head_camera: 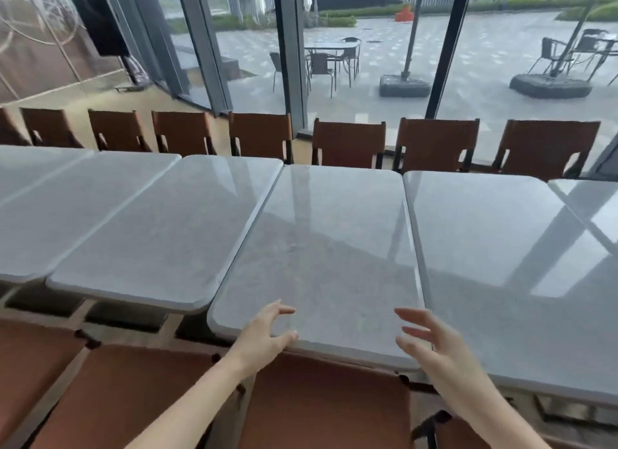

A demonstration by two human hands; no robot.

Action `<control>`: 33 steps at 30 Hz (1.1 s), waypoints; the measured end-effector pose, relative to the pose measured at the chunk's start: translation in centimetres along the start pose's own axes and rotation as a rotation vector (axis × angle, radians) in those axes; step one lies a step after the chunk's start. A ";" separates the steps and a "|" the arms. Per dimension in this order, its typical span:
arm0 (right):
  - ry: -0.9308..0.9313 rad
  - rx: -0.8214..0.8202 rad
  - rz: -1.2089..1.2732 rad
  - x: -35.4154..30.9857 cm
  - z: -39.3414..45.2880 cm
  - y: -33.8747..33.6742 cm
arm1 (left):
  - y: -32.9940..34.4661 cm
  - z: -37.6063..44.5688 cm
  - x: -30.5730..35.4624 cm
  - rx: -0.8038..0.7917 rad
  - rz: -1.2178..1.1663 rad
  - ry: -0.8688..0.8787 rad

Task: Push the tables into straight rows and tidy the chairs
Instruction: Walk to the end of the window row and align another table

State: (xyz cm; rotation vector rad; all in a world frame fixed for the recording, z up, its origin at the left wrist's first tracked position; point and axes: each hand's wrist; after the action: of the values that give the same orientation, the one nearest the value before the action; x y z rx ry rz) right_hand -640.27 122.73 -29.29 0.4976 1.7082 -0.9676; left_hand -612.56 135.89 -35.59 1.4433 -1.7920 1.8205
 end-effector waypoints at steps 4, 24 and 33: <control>0.053 -0.055 -0.232 6.1 6.8 0.5 | 1.2 6.7 -2.8 -0.029 0.156 0.021; -0.105 -0.090 -0.989 24.2 20.1 9.6 | 6.3 20.5 -16.2 -0.399 0.969 0.580; -0.112 -0.067 -0.977 23.8 19.7 9.5 | 6.5 20.3 -16.0 -0.397 0.958 0.549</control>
State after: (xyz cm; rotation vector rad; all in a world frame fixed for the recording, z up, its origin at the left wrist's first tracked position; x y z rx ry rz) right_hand -630.13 109.37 -56.94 -0.5005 1.8712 -1.5588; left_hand -599.59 124.47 -55.90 -0.1401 -2.4750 1.7400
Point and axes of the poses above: each hand's wrist, its own z-axis towards the middle knuckle, its own y-axis out of the palm, x = y × z, and after that the axes turned 1 degree about x, right-handed
